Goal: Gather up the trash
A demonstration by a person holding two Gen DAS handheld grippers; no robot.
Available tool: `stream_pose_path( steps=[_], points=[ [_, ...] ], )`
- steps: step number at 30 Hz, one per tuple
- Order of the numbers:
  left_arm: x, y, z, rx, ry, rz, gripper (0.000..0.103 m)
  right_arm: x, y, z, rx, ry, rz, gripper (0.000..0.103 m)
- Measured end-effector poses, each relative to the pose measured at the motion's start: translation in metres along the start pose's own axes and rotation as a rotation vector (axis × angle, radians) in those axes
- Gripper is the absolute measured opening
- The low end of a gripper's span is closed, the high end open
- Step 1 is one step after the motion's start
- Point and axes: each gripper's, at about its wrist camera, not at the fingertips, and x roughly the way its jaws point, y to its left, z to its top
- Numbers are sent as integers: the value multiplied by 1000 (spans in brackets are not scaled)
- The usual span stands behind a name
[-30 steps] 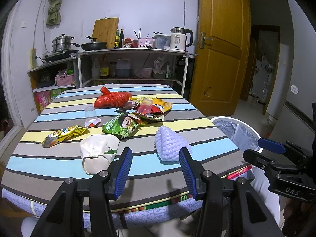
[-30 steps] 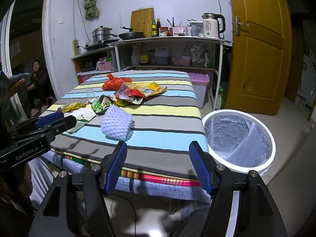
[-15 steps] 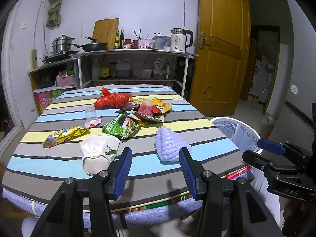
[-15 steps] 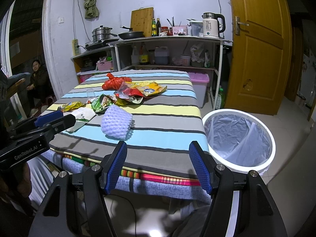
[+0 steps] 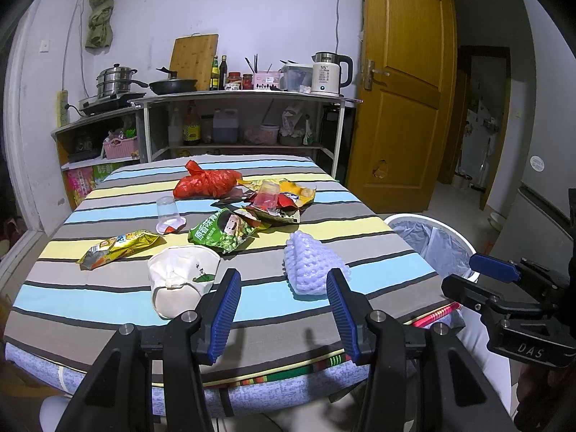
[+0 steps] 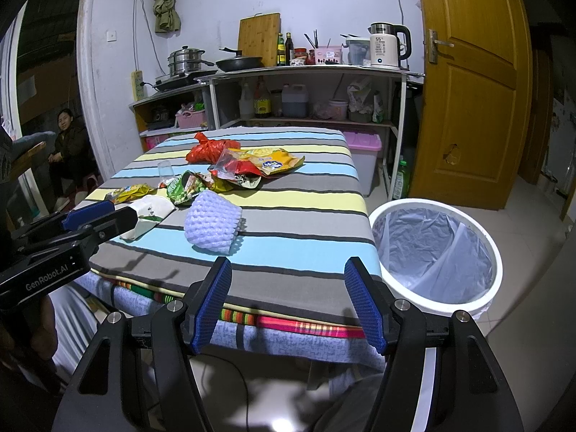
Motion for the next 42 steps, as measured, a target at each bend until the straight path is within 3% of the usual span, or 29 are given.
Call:
stream_pose_path(
  steps=[10, 22, 26, 42],
  points=[
    [5, 8, -2, -25, 11, -2, 49, 7, 3, -1, -12, 17, 22, 66],
    [28, 57, -5, -82, 37, 109, 49, 41, 22, 9, -46, 59, 117, 66],
    [41, 78, -4, -115, 58, 127, 59, 56, 29, 16, -51, 75, 159, 66],
    [94, 105, -6, -165, 167, 124, 64, 123, 54, 33, -61, 155, 204, 66]
  ],
)
